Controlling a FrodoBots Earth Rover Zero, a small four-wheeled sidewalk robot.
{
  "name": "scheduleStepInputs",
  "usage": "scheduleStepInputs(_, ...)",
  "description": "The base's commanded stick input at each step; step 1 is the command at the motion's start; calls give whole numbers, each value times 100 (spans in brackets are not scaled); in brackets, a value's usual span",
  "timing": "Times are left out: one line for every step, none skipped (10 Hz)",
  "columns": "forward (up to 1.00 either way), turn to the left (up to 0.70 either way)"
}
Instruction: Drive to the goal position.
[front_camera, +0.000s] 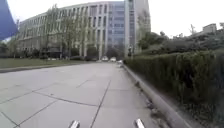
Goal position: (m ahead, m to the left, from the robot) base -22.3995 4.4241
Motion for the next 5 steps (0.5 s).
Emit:
scheduleStepInputs(0,0)
scheduleStepInputs(0,0)
scheduleStepInputs(0,0)
scheduleStepInputs(0,0)
scheduleStepInputs(0,3)
